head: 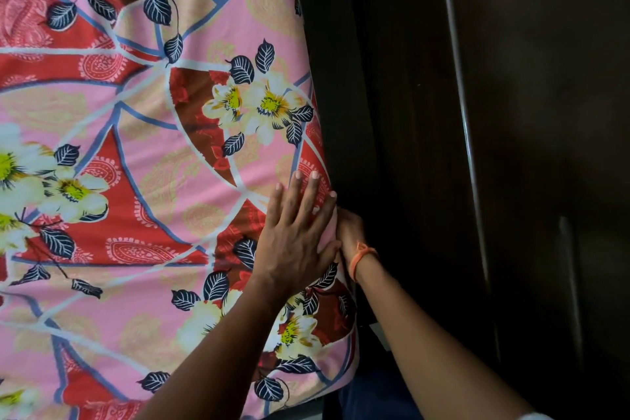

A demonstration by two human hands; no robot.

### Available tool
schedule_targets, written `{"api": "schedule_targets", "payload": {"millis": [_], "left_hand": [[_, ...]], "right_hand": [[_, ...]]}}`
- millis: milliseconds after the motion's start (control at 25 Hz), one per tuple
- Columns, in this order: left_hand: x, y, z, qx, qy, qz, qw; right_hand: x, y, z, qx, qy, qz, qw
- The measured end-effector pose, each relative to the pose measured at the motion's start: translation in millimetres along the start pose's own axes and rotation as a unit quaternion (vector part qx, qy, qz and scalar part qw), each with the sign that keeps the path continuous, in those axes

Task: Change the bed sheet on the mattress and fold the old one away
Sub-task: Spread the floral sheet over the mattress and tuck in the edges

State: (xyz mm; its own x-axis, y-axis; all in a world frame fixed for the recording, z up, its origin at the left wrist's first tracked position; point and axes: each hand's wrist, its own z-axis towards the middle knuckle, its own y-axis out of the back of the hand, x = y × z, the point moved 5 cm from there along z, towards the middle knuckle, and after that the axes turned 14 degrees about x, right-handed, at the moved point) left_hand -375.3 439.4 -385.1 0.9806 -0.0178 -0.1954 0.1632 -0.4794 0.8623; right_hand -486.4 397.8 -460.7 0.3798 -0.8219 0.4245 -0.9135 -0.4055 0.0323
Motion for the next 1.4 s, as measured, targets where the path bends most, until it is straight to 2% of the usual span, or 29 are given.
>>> {"api": "schedule_targets", "payload": {"millis": [40, 80, 160, 240, 320, 400, 520, 560, 640, 720, 840, 960, 1080, 1160, 1280, 1400], "left_hand": [[-0.2, 0.5, 0.1, -0.001, -0.003, 0.001, 1.000], [-0.5, 1.0, 0.1, 0.000, -0.005, 0.000, 1.000], [-0.1, 2.7, -0.4, -0.007, -0.002, 0.001, 1.000], [-0.6, 3.0, -2.8, -0.013, 0.001, 0.003, 1.000], [-1.7, 1.8, -1.0, -0.011, 0.000, 0.005, 1.000], [-2.2, 1.1, 0.9, -0.003, 0.006, 0.003, 1.000], [-3.5, -0.8, 1.2, 0.000, 0.011, 0.007, 1.000], [-3.6, -0.7, 1.3, 0.002, 0.009, 0.003, 1.000], [-1.7, -1.1, 0.9, 0.000, 0.007, 0.000, 1.000], [-1.4, -2.0, 0.3, -0.004, 0.012, 0.005, 1.000], [-2.0, -1.2, -0.5, -0.008, 0.010, 0.005, 1.000], [-0.5, -0.9, -1.6, -0.005, 0.009, 0.000, 1.000], [-1.9, -1.4, -1.5, 0.002, 0.007, 0.011, 1.000], [-1.1, -2.6, 0.9, 0.005, 0.008, 0.014, 1.000], [-1.2, -3.1, 0.6, 0.008, 0.009, 0.014, 1.000], [0.9, -0.4, 0.7, -0.004, 0.003, 0.006, 1.000]], "right_hand": [[2.9, -7.7, -3.5, 0.035, 0.000, -0.027, 0.999], [1.7, -10.5, -4.8, 0.060, -0.004, -0.007, 0.998], [-2.4, -11.7, -0.7, 0.136, -0.025, 0.151, 0.979], [-3.9, -4.5, 2.8, 0.161, -0.060, 0.227, 0.959], [-2.1, -1.2, 6.8, 0.138, -0.069, 0.175, 0.972], [-5.7, 0.5, 4.5, 0.061, -0.055, 0.134, 0.988], [-30.3, 15.7, -4.2, -0.017, -0.010, 0.236, 0.972], [-43.2, 27.4, -7.8, -0.067, 0.002, 0.241, 0.968], [-60.6, 47.3, -24.4, -0.149, -0.017, 0.120, 0.981], [-82.4, 42.7, -39.6, -0.112, -0.053, 0.079, 0.989], [-102.2, 14.9, -49.7, 0.017, -0.108, 0.044, 0.993], [-110.0, 2.8, -38.8, 0.095, -0.119, 0.136, 0.979], [-97.7, 3.0, -26.5, 0.064, -0.119, 0.103, 0.985], [-99.4, 10.2, -19.9, -0.016, -0.118, 0.040, 0.992], [-103.0, 25.7, -30.7, -0.131, -0.138, 0.054, 0.980], [-62.6, 35.0, -26.2, -0.171, -0.068, 0.039, 0.982]]}}
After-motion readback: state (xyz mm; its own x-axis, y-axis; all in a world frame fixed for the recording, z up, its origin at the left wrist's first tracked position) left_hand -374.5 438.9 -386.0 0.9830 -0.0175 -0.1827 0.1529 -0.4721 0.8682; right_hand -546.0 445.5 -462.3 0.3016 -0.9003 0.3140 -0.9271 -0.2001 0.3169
